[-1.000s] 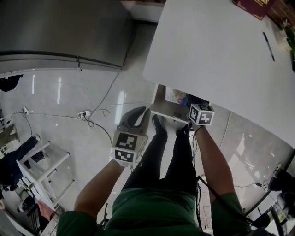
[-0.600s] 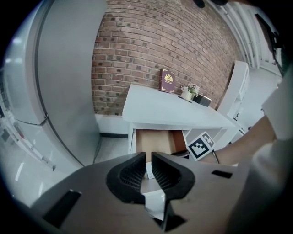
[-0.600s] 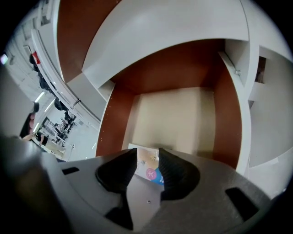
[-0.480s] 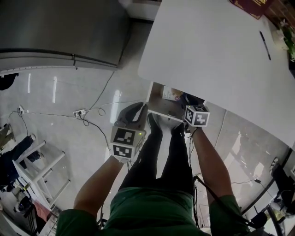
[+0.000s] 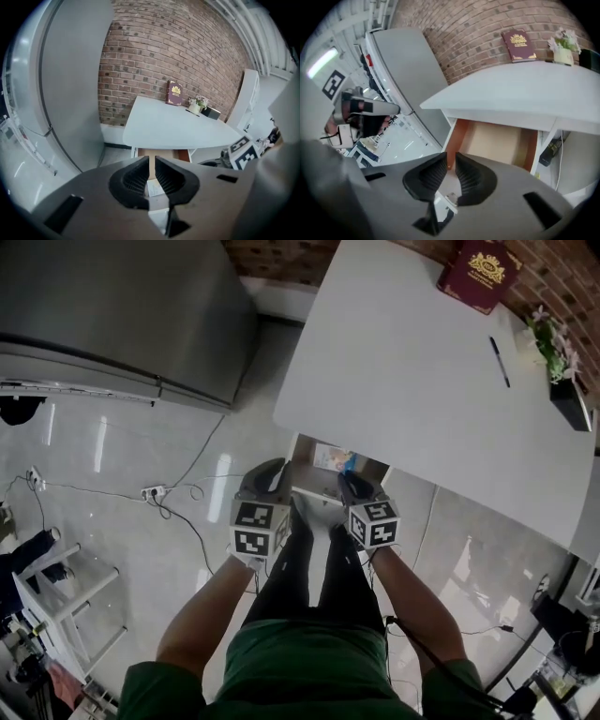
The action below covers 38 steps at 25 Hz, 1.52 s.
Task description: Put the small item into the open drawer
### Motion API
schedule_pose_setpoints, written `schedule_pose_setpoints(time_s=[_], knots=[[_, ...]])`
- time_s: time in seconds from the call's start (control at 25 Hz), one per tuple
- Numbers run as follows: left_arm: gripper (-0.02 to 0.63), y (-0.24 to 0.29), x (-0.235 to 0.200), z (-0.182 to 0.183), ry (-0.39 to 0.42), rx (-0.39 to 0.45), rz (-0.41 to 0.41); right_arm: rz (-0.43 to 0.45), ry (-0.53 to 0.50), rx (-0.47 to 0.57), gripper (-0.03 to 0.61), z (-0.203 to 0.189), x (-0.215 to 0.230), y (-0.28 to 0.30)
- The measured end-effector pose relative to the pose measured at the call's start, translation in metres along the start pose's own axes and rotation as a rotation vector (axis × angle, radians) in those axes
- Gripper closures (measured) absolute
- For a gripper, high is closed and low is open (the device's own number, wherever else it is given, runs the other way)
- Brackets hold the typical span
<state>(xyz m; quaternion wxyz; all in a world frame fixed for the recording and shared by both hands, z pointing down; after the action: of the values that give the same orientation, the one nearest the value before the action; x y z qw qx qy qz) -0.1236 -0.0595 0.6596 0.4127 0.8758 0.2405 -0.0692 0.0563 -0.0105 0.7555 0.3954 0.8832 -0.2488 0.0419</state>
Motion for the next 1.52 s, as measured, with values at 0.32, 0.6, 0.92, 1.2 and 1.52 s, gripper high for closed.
schedule_pose_setpoints(time_s=[0.32,0.6,0.92,1.2,1.52], knots=[[0.577,-0.03,0.018,0.063,0.018,0.107,0.011,0.071,-0.282,0.177,0.551,0.098,-0.04,-0.069],[0.577,-0.066,0.049,0.113,0.02,0.242,-0.014,-0.007,-0.335,0.376,0.572,0.187,-0.028,-0.132],[0.577,-0.098,0.099,0.18,0.095,0.422,-0.078,-0.073,-0.307,0.547,0.574,0.256,-0.021,-0.178],[0.577,-0.132,0.121,0.229,0.162,0.565,-0.095,-0.126,-0.323,0.684,0.574,0.312,-0.02,-0.222],[0.577,-0.179,0.13,0.268,0.252,0.74,-0.078,-0.189,-0.443,0.797,0.574,0.352,-0.037,-0.267]])
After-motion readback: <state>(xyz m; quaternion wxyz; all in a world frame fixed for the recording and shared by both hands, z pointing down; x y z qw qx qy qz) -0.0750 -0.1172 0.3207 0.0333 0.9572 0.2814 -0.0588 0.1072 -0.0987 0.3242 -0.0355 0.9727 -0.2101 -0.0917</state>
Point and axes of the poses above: the fingertips, and each gripper's own axes: y forward along the fingers, x to its right, z out of its top, the point moved 7 cm from there along -y, backward along the fingers, and after that the axes turned 9 degrees about -y, right-handed, at the moved point
